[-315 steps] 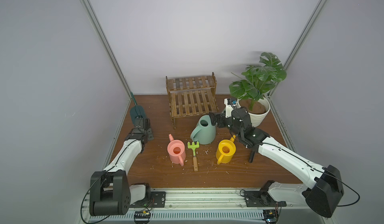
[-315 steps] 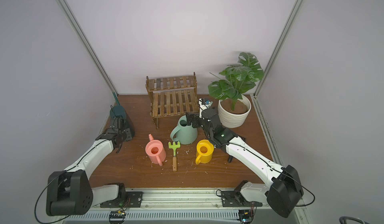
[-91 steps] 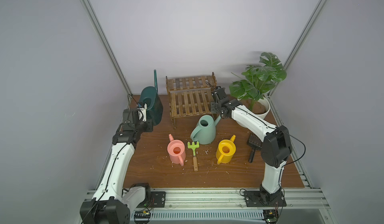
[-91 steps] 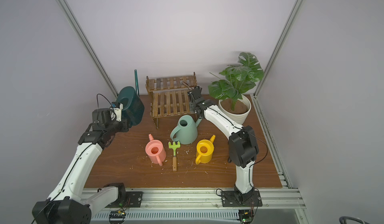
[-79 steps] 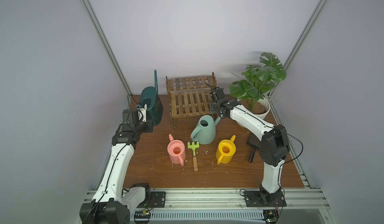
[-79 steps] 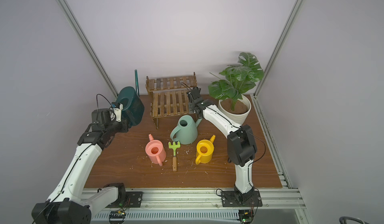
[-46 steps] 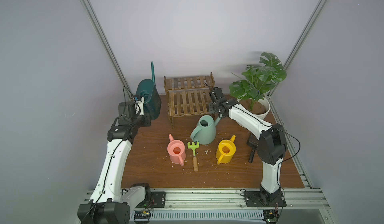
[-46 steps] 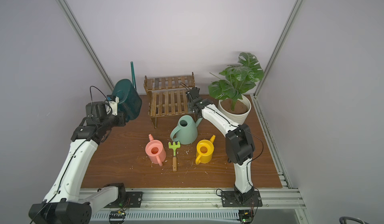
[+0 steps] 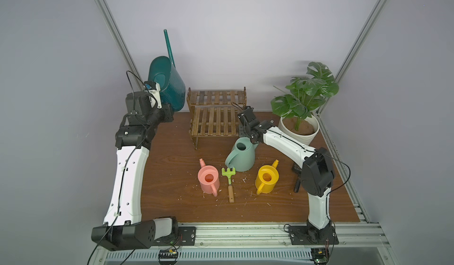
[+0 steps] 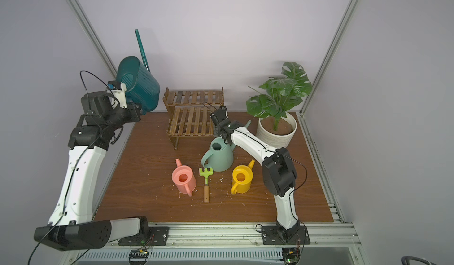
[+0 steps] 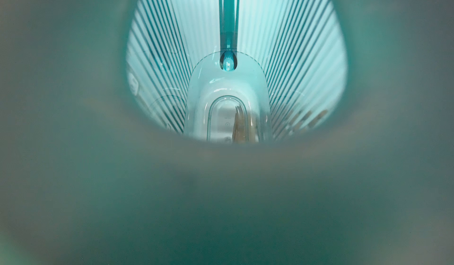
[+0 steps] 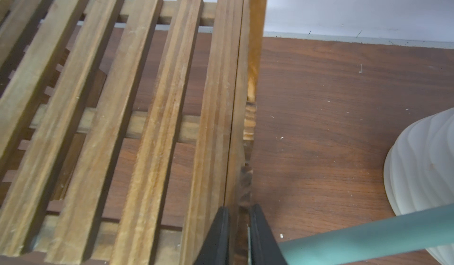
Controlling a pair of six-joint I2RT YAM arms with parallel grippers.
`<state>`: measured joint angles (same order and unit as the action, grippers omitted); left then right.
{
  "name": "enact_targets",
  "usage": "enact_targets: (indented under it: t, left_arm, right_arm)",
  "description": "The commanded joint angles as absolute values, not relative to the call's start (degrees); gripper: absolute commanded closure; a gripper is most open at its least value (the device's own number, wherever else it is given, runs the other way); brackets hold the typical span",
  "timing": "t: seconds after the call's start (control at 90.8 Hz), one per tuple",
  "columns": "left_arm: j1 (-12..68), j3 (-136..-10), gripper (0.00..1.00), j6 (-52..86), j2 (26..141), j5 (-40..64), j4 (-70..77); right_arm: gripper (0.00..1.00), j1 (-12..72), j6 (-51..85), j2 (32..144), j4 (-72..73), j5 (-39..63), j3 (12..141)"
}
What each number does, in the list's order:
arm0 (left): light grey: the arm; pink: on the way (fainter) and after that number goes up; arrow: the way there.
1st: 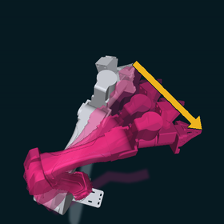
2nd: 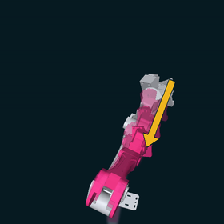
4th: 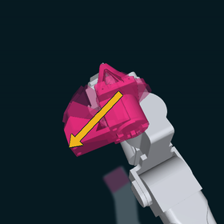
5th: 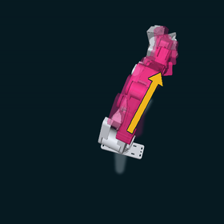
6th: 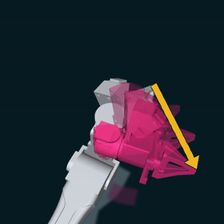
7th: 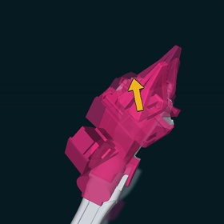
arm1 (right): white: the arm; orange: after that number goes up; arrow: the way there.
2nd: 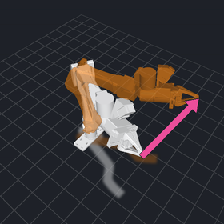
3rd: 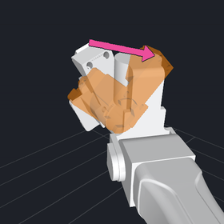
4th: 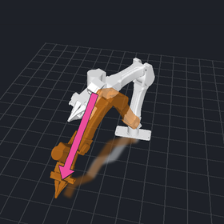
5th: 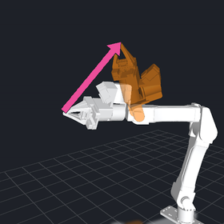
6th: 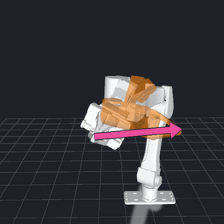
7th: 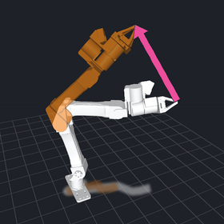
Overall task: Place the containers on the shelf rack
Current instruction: Move the shelf to the center of the board.
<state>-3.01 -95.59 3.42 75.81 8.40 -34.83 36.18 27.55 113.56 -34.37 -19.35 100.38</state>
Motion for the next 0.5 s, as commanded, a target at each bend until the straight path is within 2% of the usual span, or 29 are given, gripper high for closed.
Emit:
enact_targets:
  t: [0.0, 0.22, 0.484]
  left_arm:
    - [0.53, -100.98, 1.00, 3.02, 77.97, 7.14, -31.22]
    - [5.46, -106.56, 1.00, 4.69, 83.52, 6.02, -31.79]
    - [6.88, -108.28, 1.00, 6.26, 87.79, 7.01, -31.73]
  right_arm:
    - [0.84, 38.05, 29.67, 111.82, -33.66, -19.18, 97.98]
    - [0.87, 39.39, 30.39, 109.46, -32.23, -20.53, 94.85]
    - [0.93, 39.75, 30.41, 106.52, -30.64, -21.08, 91.21]
